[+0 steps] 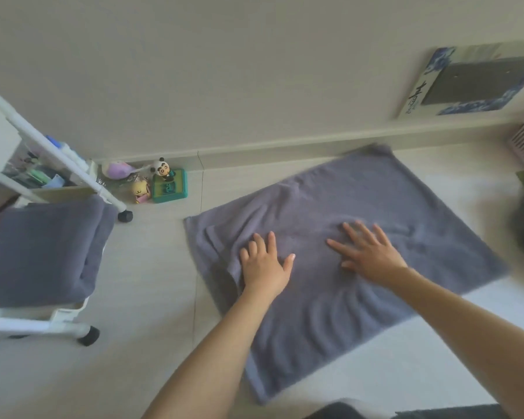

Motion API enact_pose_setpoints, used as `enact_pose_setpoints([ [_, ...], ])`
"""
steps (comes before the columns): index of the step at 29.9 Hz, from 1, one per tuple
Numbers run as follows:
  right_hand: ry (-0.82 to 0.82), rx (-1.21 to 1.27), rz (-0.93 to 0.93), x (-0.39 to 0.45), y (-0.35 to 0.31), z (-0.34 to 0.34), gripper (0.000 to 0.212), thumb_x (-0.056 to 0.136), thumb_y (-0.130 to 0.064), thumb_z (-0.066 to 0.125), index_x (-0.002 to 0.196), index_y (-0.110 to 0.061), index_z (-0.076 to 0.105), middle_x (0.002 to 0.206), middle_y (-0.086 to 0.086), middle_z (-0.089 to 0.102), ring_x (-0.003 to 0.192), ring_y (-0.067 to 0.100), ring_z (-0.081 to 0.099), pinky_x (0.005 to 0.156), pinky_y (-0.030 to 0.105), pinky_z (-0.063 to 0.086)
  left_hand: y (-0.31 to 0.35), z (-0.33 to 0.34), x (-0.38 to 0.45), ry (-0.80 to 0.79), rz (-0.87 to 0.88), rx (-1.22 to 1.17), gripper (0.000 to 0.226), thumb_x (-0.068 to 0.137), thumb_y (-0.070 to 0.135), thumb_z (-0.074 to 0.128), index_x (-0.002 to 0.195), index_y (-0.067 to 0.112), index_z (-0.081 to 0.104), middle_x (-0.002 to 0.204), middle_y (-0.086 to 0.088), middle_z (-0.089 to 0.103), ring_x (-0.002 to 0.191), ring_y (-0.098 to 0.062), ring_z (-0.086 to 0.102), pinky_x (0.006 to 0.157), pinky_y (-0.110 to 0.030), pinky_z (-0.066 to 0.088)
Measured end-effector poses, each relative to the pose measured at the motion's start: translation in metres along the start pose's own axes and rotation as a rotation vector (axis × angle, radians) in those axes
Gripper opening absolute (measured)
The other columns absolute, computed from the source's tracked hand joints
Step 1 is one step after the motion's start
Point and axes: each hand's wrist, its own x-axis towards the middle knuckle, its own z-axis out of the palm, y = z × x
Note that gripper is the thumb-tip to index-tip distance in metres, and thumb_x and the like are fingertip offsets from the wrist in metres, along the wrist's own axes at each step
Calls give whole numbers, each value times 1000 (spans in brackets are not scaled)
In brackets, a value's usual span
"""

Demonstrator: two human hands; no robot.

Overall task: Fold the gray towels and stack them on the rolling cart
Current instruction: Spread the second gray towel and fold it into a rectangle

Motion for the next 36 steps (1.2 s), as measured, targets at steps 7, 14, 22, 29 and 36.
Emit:
enact_pose_setpoints([
  [7,-164,-23,50,-1,-14,-42,51,93,-24,37,142,-38,34,158,8,10,146,27,3,115,52,0,35,-15,-29,-71,140,-30,66,96,55,24,140,8,37,133,-19,46,124,-32,41,104,-44,21],
  [14,-77,348,111,-58,-116,4,83,82,-69,-17,149,-31,14,155,-3,10,144,22,13,114,31,-9,-31,2,-23,278,-2,-225,26,75,20,65,100,12,67,95,-15,61,86,-38,59,73,-45,46],
  [22,-97,301,240,-78,-119,18,56,98,-55,9,143,-32,32,144,2,45,134,22,38,112,36,6,-72,6,-23,136,-204,-522,30,88,32,62,103,7,57,104,-16,66,103,-35,59,79,-38,42],
  [29,-74,271,187,-96,-110,24,57,98,-57,8,149,-33,11,150,-2,27,140,22,23,113,35,2,-127,-1,-29,96,-346,-747,24,84,26,68,74,11,53,88,-19,66,87,-35,61,63,-29,33],
  [36,51,326,158,-103,-151,14,51,96,-47,23,139,-27,42,146,10,39,135,31,36,112,37,5,-118,4,-38,156,-297,-617,22,91,24,58,76,10,50,90,-16,64,85,-35,59,63,-32,36],
])
